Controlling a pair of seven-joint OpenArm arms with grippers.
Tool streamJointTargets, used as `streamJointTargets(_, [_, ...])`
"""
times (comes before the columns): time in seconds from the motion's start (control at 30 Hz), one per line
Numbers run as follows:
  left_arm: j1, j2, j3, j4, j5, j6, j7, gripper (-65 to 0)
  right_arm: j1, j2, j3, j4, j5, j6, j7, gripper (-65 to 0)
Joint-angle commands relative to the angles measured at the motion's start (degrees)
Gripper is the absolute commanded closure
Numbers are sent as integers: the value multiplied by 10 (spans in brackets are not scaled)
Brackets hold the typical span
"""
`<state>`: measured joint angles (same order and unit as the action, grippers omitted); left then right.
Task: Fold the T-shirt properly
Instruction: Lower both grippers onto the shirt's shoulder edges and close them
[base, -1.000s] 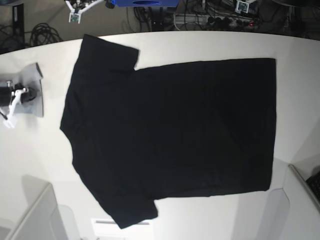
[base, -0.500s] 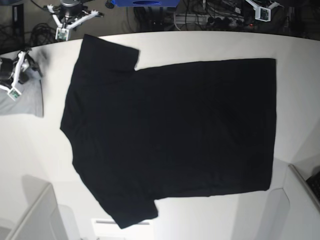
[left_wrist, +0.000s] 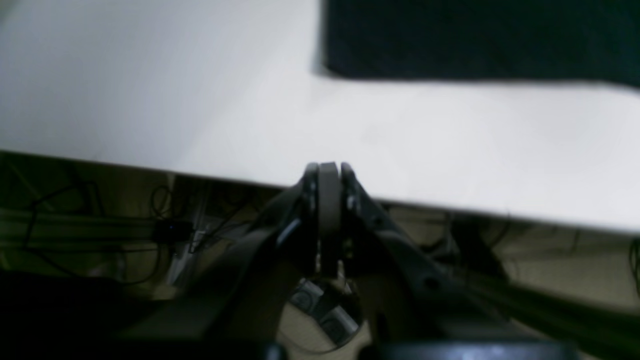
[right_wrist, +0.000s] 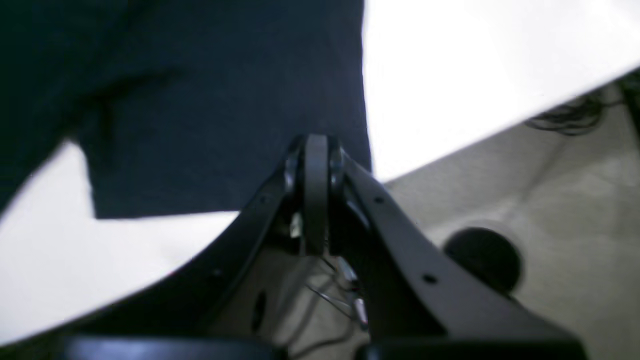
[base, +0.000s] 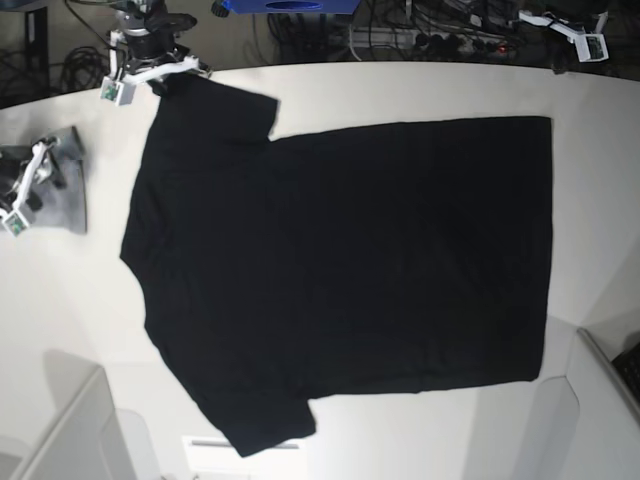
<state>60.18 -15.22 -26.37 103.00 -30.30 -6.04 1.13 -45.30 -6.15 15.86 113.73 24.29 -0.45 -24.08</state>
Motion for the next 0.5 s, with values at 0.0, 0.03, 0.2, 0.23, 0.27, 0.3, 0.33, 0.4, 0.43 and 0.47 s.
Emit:
streamJointTargets(0.0, [10, -3, -14, 6, -11, -2, -10, 0, -1, 2, 1, 9, 12, 2, 10, 0])
streamJointTargets(0.03, [10, -3, -19, 6, -19, -2, -10, 0, 1, 3, 1, 9, 19, 2, 10, -17])
streamJointTargets(0.2, [-3, -4, -32, 5, -38, -2, -10, 0, 17, 3, 2, 7, 31, 2, 10, -275])
streamJointTargets(0.23, [-6, -4, -32, 3, -38, -2, -10, 0, 18, 3, 2, 6, 31, 2, 10, -315])
streamJointTargets(0.27, [-9, -4, -32, 2, -38, -2, -10, 0, 21, 3, 3, 6, 31, 2, 10, -354])
streamJointTargets(0.3, [-10, -4, -32, 0, -38, -2, -10, 0, 23, 3, 4, 6, 31, 2, 9, -389])
streamJointTargets(0.33, [-11, -4, -33, -3, -38, -2, -10, 0, 24, 6, 4, 6, 31, 2, 9, -407])
streamJointTargets(0.4, [-12, -4, -33, -4, -39, -2, -10, 0, 28, 17, 5, 5, 31, 2, 9, -410])
streamJointTargets(0.43, [-12, -4, -33, -4, -39, -2, -10, -18, 33, 20, 5, 0, 31, 2, 9, -410])
streamJointTargets(0.47, [-12, -4, -33, -3, -39, -2, -10, -71, 38, 20, 5, -8, 31, 2, 9, -410])
